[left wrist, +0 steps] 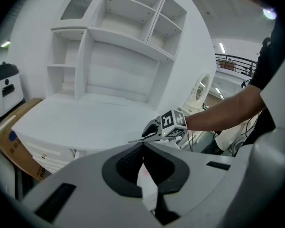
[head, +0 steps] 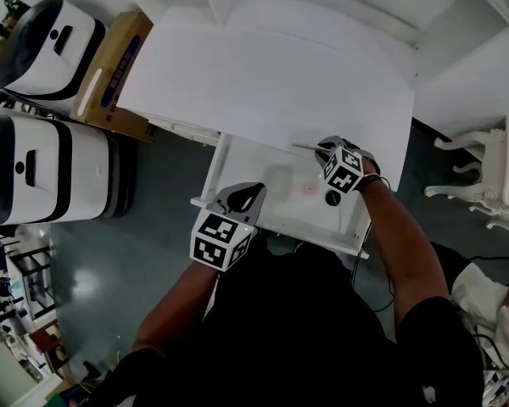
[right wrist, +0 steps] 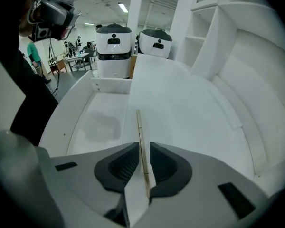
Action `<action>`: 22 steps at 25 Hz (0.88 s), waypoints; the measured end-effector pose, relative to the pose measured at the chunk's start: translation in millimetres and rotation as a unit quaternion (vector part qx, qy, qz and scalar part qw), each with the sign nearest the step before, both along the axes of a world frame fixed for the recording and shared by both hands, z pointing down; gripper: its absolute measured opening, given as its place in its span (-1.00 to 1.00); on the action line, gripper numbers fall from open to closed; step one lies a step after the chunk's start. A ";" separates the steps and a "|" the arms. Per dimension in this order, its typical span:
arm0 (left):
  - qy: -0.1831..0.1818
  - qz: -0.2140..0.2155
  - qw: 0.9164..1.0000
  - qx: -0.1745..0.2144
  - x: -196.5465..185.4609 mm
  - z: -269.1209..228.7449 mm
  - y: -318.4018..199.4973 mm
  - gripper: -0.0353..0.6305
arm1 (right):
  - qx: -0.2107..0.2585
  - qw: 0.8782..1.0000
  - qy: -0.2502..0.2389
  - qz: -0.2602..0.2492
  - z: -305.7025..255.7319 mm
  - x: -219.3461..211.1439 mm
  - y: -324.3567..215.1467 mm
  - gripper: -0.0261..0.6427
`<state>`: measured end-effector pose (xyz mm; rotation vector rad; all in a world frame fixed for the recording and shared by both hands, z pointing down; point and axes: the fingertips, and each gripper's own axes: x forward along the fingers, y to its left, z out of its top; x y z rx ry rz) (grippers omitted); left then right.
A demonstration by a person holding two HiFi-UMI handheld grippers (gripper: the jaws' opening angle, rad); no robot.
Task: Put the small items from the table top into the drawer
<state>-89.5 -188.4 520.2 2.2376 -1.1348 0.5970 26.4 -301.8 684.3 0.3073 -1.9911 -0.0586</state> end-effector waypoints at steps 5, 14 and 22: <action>-0.004 -0.010 1.000 -0.004 -6.7 0.6 -1.4 -0.88 | -0.026 0.999 0.007 -0.021 5.1 -2.4 2.1 -0.73; -0.008 -0.007 1.000 -0.008 -0.9 4.0 -1.9 -0.88 | -0.102 0.993 -0.046 0.027 5.9 1.9 -2.2 -0.73; -0.008 0.006 1.000 -0.006 4.7 1.2 0.6 -0.88 | -0.104 0.991 -0.059 0.062 4.5 1.7 -1.4 -0.78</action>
